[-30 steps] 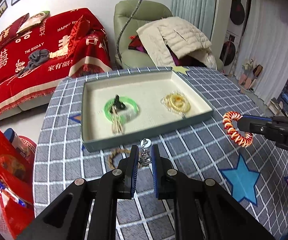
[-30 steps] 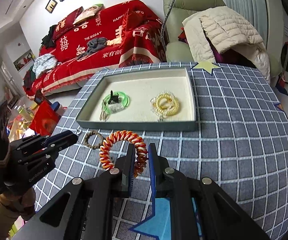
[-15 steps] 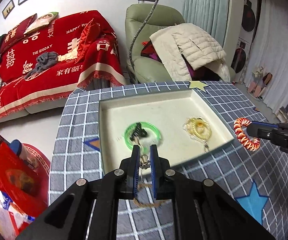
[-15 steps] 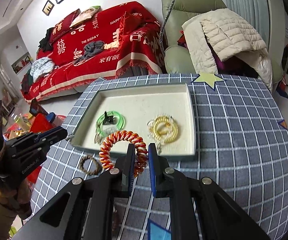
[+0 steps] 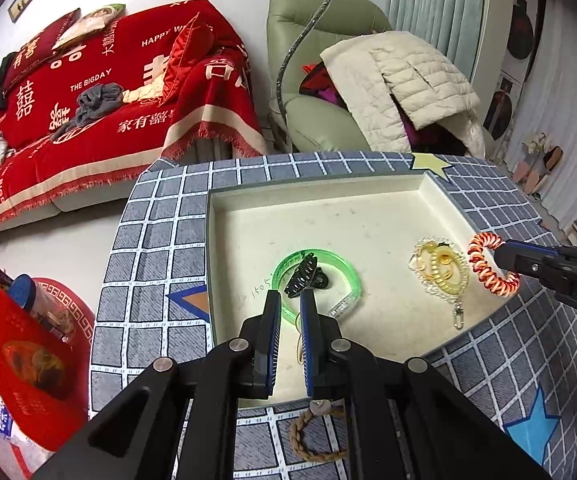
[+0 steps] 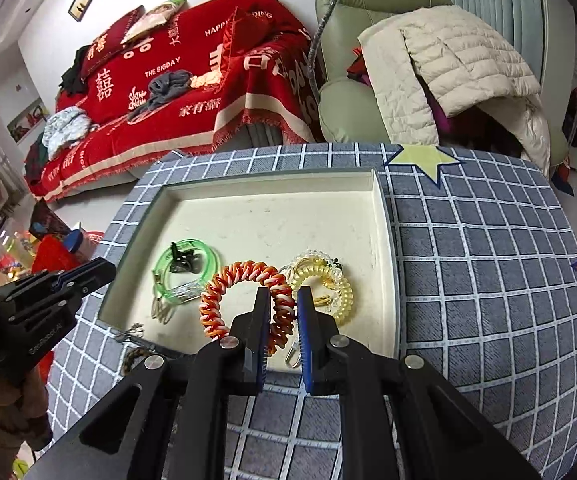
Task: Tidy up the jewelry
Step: 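Carry both into the tray and open both tools to release them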
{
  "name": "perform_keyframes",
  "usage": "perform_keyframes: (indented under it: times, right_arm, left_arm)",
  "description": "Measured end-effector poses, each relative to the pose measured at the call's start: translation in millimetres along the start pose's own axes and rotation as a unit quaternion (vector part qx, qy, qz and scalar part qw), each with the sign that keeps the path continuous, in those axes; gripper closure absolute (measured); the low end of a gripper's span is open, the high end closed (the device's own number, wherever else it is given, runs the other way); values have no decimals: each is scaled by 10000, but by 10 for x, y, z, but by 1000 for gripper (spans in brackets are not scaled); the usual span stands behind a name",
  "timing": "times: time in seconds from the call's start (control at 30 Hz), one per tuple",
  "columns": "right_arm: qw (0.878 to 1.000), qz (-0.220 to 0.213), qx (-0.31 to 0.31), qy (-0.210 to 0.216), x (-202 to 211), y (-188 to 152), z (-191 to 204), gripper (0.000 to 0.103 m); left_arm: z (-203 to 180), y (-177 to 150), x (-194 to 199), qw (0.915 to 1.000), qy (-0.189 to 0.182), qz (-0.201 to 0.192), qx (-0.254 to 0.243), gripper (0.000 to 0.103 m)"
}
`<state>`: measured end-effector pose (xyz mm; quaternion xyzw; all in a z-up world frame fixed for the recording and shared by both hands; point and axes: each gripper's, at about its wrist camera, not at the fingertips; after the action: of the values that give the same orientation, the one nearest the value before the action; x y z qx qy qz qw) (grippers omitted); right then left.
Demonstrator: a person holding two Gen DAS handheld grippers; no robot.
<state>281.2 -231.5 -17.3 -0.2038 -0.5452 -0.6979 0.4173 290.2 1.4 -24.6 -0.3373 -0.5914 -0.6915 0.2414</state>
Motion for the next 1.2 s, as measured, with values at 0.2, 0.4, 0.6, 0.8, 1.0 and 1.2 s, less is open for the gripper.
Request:
perform_keyframes:
  times: [0.2,0.4,0.6,0.8,1.0,1.2]
  right_arm:
    - [9997,171,-130,-88,-248,0,-109,88]
    - [9988,330,-265,-247,-462,-39,-222,88]
    - [9985,327,-227,-366,-512,-65,-246,88]
    - [9983,397,-243,-358,-551,-66,-260,86]
    - [9988,299,-260,-304,-510,-65,-236,41]
    - [9995,114,-259,-155,-380,-49,-164,26]
  left_arm:
    - [-9,19,-128,9999,79,81,102,72]
    - [-8,-12,-140,9998,132,53,104,72]
    - [-46,-13,-172,9998,159,48,98,71]
    - [-109,-41,-200,9997,219,62,16,71]
    - [-132,-54,-207,9996,256,90,60,71]
    - [-84,-58,-187,9991,355,137,184,71]
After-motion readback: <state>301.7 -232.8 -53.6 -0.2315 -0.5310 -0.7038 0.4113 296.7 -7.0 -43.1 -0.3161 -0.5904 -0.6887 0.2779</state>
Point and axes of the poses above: each gripper's, at about its wrist camera, not at the fingertips, and x roughly against the way its jaws point, z to its left, y to its top, and after that the axes turned 9 degrees about y, right-handed
